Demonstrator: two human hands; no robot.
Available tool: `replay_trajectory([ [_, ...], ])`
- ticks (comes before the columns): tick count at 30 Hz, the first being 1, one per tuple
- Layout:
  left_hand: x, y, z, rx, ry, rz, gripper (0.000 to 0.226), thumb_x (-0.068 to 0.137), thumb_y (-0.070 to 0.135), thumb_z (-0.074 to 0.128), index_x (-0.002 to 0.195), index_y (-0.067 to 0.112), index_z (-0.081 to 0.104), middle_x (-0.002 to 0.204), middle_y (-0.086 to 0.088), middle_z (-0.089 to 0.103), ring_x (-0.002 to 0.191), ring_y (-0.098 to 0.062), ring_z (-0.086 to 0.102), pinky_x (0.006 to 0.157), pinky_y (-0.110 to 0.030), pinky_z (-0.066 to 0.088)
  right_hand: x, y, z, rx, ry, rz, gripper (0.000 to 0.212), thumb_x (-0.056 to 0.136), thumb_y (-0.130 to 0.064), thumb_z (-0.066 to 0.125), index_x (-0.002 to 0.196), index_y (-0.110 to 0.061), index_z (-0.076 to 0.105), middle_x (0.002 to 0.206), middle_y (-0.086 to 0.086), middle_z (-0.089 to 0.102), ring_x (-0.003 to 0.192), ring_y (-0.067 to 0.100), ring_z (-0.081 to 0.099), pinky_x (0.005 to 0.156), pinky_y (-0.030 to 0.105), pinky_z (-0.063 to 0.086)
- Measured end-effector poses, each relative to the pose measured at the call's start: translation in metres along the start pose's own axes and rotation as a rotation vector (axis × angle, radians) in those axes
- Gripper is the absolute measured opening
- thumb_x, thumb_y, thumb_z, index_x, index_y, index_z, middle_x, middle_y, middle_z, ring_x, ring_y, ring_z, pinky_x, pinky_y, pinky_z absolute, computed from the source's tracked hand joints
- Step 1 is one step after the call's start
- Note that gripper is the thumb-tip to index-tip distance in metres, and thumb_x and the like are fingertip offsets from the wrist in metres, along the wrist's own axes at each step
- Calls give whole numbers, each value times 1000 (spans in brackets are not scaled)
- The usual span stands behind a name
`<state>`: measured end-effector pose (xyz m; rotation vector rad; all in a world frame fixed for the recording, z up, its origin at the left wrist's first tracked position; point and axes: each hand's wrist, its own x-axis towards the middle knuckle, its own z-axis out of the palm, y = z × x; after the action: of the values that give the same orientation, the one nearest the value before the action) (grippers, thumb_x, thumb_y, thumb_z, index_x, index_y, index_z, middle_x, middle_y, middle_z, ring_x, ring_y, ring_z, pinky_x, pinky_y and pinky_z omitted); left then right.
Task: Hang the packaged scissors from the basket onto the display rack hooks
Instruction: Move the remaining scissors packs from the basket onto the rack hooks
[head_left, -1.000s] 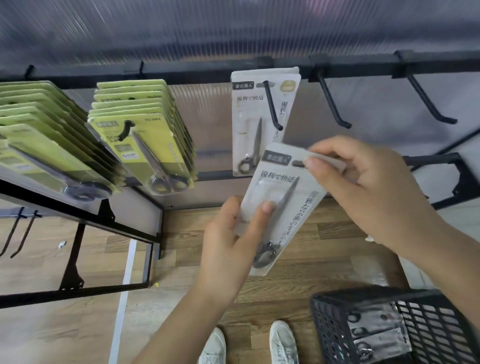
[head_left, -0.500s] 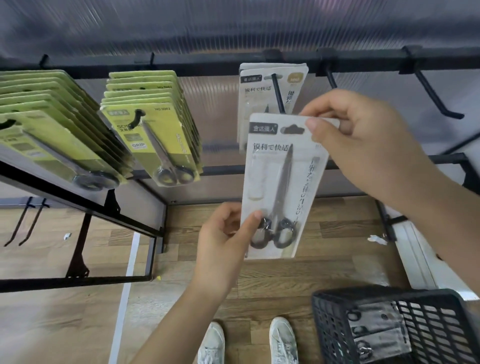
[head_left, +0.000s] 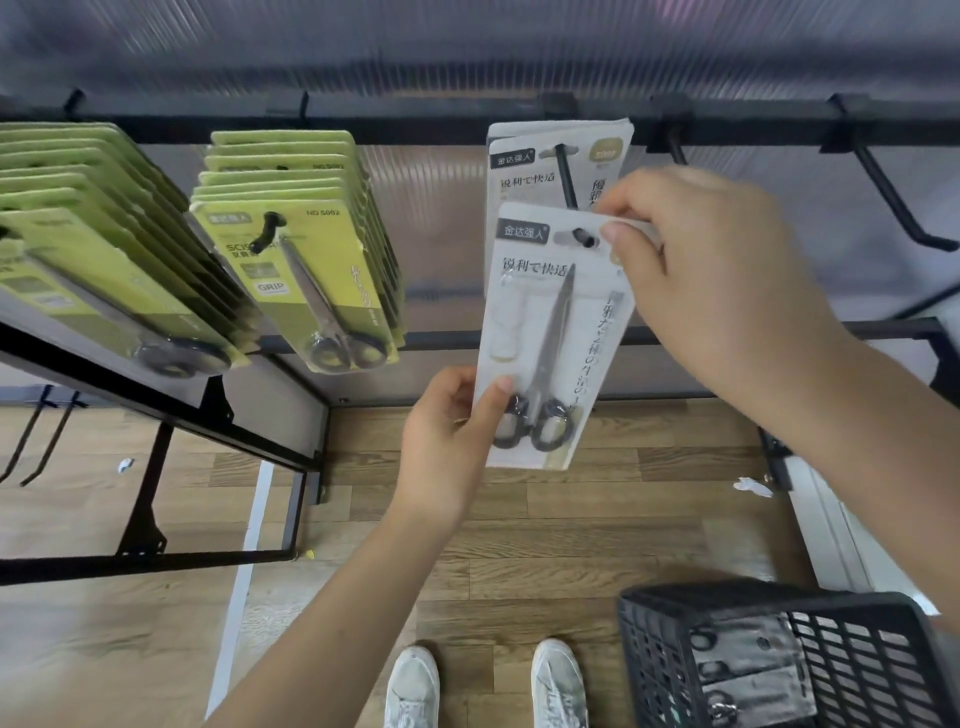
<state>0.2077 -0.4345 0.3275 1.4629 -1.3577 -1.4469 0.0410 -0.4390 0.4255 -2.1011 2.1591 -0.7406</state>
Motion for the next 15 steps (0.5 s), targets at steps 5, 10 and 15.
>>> replay_trajectory([
  [5, 30, 2, 11, 121, 34, 51, 14, 94, 28, 54, 80, 30, 55, 73, 12, 59, 67, 0, 52, 60, -11, 39, 4, 9, 17, -309, 153, -125, 26, 69, 12, 67, 91, -1, 63, 78, 13, 61, 69, 32, 57, 53, 24, 29],
  [10, 58, 7, 21, 173, 48, 66, 16, 96, 27, 51, 85, 17, 56, 64, 14, 48, 56, 3, 45, 53, -7, 35, 11, 16, 26, -447, 227, -191, 53, 63, 10, 72, 114, 3, 60, 98, 16, 66, 85, 33, 63, 70, 35, 44],
  [15, 73, 10, 25, 175, 60, 54, 16, 96, 28, 51, 98, 17, 62, 72, 15, 59, 64, 4, 51, 57, -4, 37, 18, 18, 32, -486, 81, -151, 57, 79, 4, 61, 132, 7, 44, 124, 25, 55, 113, 40, 55, 97, 48, 41],
])
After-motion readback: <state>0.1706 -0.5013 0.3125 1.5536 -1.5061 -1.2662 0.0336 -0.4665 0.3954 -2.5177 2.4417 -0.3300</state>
